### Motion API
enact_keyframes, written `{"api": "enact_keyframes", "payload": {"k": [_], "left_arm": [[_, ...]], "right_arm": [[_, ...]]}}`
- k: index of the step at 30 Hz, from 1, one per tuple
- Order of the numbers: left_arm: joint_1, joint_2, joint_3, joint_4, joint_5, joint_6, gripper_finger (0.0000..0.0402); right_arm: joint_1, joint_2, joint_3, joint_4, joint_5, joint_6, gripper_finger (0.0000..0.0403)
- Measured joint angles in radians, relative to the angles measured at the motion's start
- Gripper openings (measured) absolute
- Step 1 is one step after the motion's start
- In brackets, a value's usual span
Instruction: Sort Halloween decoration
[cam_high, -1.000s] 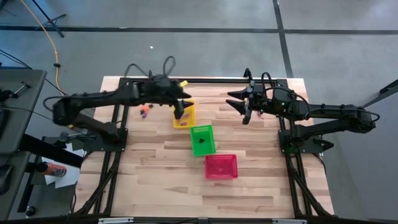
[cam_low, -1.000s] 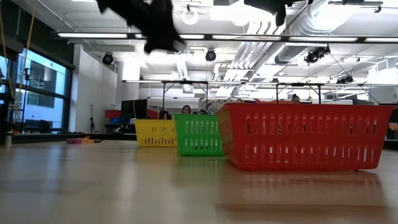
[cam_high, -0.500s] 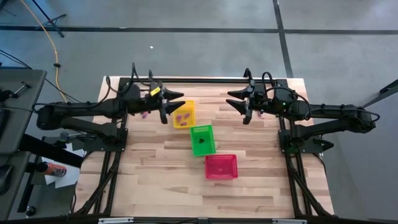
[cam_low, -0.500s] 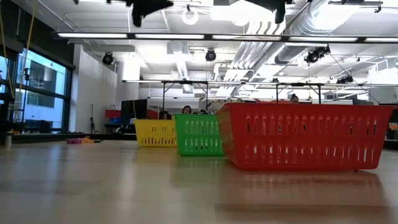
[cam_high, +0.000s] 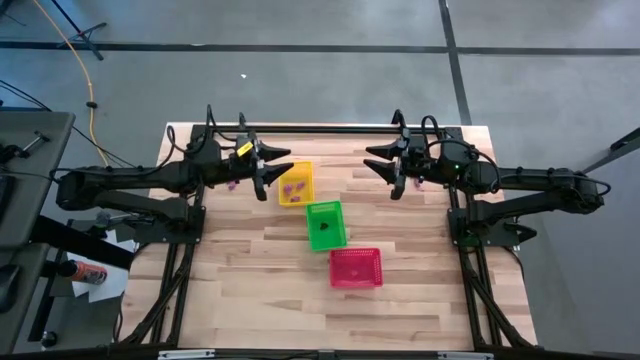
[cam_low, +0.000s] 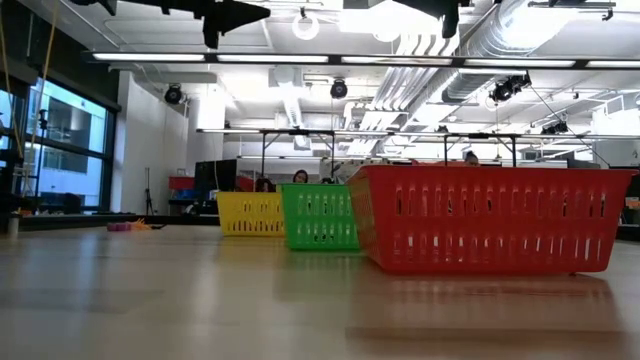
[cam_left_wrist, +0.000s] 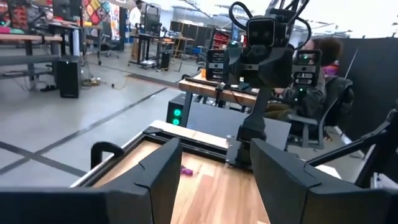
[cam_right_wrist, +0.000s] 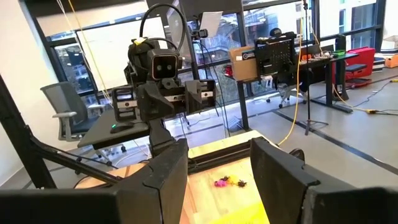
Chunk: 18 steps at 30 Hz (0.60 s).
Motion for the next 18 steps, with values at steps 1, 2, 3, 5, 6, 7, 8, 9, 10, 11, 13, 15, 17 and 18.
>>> {"api": "enact_keyframes", "payload": {"k": [1, 2, 3, 5, 6, 7, 8, 9, 10, 11, 13, 15, 17, 18], "left_arm": [[0.0, 0.0, 0.0, 0.0, -0.004, 0.001, 0.0182], [0.0, 0.0, 0.0, -0.002, -0.009, 0.001, 0.0182], [0.0, 0.0, 0.0, -0.004, -0.015, 0.001, 0.0182], [0.0, 0.0, 0.0, -0.015, -0.022, 0.001, 0.0182], [0.0, 0.0, 0.0, -0.02, -0.023, 0.001, 0.0182], [0.0, 0.0, 0.0, -0.024, -0.023, 0.001, 0.0181], [0.0, 0.0, 0.0, -0.027, -0.023, 0.001, 0.0181], [0.0, 0.0, 0.0, -0.033, -0.023, 0.001, 0.0181], [0.0, 0.0, 0.0, -0.04, -0.023, 0.001, 0.0181], [0.0, 0.0, 0.0, -0.047, -0.023, 0.001, 0.0181], [0.0, 0.0, 0.0, -0.064, -0.024, 0.002, 0.0181], [0.0, 0.0, 0.0, -0.077, -0.025, 0.002, 0.0181], [0.0, 0.001, 0.0, -0.079, -0.025, 0.002, 0.0181], [0.0, 0.0, 0.0, -0.078, -0.025, 0.002, 0.0181]], "right_arm": [[0.0, 0.0, 0.0, 0.0, 0.0, 0.0, 0.0169], [0.0, 0.0, 0.0, 0.0, 0.0, -0.001, 0.0169], [0.0, 0.0, 0.0, 0.0, 0.0, 0.0, 0.0169], [0.0, 0.0, 0.0, 0.0, 0.0, 0.0, 0.0169], [0.0, 0.0, 0.0, 0.0, 0.0, 0.004, 0.0169], [0.0, 0.0, 0.0, 0.0, 0.001, 0.02, 0.0169], [0.0, 0.0, 0.0, 0.0, 0.001, 0.037, 0.0169], [0.0, 0.0, 0.0, 0.0, 0.001, 0.052, 0.0169], [0.0, 0.0, 0.0, 0.0, 0.001, 0.069, 0.0169], [0.0, 0.0, 0.0, 0.0, 0.001, 0.073, 0.0169], [0.0, 0.0, 0.0, 0.0, 0.001, 0.075, 0.0169], [0.0, 0.0, 0.0, 0.0, 0.001, 0.079, 0.0169], [0.0, 0.0, 0.0, 0.0, 0.001, 0.079, 0.0169], [0.0, 0.0, 0.0, 0.0, 0.001, 0.079, 0.0169]]}}
